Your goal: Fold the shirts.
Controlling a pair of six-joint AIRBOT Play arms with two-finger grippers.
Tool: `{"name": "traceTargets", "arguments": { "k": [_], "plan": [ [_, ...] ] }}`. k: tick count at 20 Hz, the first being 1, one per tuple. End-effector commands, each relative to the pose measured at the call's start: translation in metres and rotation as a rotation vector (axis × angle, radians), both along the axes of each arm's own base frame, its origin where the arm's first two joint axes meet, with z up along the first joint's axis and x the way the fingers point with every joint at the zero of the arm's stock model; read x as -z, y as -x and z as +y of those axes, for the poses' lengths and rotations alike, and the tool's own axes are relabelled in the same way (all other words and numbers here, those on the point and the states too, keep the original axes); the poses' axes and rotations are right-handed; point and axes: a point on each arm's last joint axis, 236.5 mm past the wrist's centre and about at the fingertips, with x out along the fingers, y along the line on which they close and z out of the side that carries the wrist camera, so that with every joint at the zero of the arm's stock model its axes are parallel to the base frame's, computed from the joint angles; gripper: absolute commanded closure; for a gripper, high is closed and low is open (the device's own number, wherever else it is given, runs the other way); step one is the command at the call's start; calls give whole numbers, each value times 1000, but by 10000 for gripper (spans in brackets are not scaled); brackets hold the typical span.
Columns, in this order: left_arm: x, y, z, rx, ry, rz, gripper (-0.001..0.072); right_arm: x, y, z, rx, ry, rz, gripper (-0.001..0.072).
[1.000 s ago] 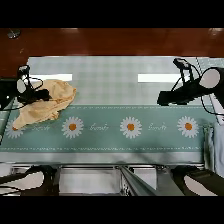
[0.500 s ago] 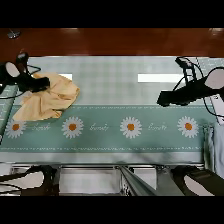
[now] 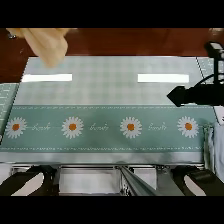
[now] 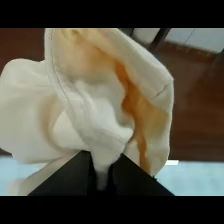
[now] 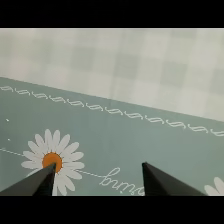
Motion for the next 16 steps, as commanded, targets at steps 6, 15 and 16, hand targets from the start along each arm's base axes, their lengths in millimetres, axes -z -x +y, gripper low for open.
{"name": "traceTargets", "arguments": {
  "k": [6,15,16],
  "plan": [
    [-123,99,-134,357,95,-274,677,-63,27,-5,44,-66,-211,91],
    [60,164,-267,715,54,184,677,-63,30,-56,283,11,-213,91],
    [87,169,-272,728,62,255,678,-62,32,-58,287,21,-204,91]
  ]
}}
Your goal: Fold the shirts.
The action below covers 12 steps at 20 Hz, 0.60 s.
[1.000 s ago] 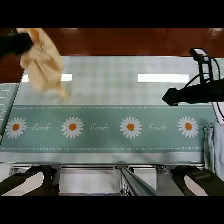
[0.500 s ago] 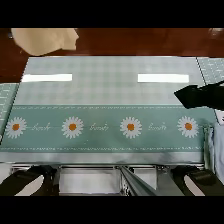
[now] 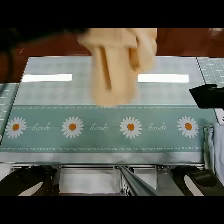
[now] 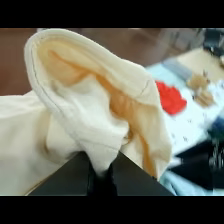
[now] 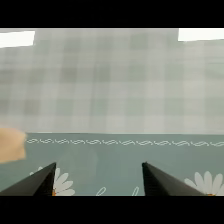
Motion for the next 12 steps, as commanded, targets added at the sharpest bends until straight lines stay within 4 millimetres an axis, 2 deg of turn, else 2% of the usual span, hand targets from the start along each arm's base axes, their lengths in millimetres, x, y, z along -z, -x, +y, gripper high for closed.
{"name": "traceTargets", "arguments": {
  "k": [1,3,6,7,8,10,12],
  "plan": [
    [100,26,-24,77,-67,243,677,5,4,-18,74,30,25,91],
    [171,40,-23,99,-165,368,677,7,6,-18,75,33,41,91],
    [291,60,10,100,-391,569,676,9,6,-20,80,39,46,91],
    [320,66,21,85,-424,649,676,10,5,-20,85,36,46,91],
    [347,74,33,75,-461,714,676,14,5,-20,91,31,52,91],
    [384,86,54,48,-505,812,676,28,4,-19,102,17,78,91],
    [397,87,74,13,-513,881,676,40,3,-19,107,20,110,91]
  ]
}}
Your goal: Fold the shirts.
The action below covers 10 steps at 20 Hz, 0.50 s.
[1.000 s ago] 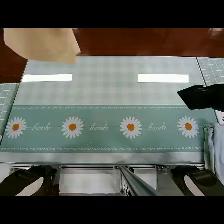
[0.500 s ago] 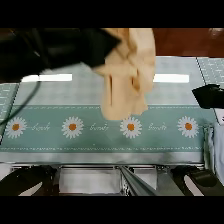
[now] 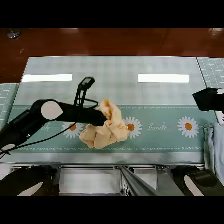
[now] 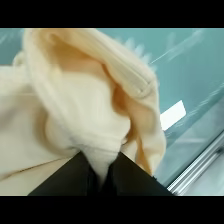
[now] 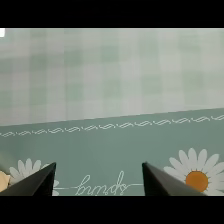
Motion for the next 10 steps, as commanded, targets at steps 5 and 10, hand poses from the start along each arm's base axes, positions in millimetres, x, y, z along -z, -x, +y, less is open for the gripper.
{"name": "traceTargets", "arguments": {
  "k": [5,10],
  "plan": [
    [10,-14,96,-125,-104,203,5,-8,-31,16,-21,-65,-105,90],
    [-68,-99,176,-430,9,40,6,17,-4,-135,441,211,42,90]
  ]
}}
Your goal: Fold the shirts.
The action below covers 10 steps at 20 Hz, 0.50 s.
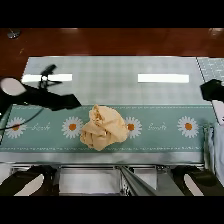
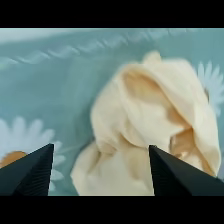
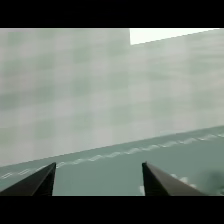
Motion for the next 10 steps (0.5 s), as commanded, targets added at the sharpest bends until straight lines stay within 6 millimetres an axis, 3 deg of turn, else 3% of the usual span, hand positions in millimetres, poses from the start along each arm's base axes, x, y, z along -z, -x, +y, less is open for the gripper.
{"name": "traceTargets", "arguments": {
  "k": [1,2,3,5,7,10],
  "plan": [
    [-33,-28,38,-158,106,-25,7,35,37,-85,294,62,166,91],
    [-24,-25,30,-163,151,22,7,58,42,-82,298,-5,208,92],
    [-10,-18,13,-161,216,91,8,86,44,-67,277,-111,251,92],
    [6,-1,-33,-71,393,200,8,131,42,-11,132,-305,308,92],
    [8,19,-76,45,553,304,7,159,45,36,8,-410,351,93],
    [36,24,-101,91,541,375,7,183,62,74,-109,-408,438,93]
  ]
}}
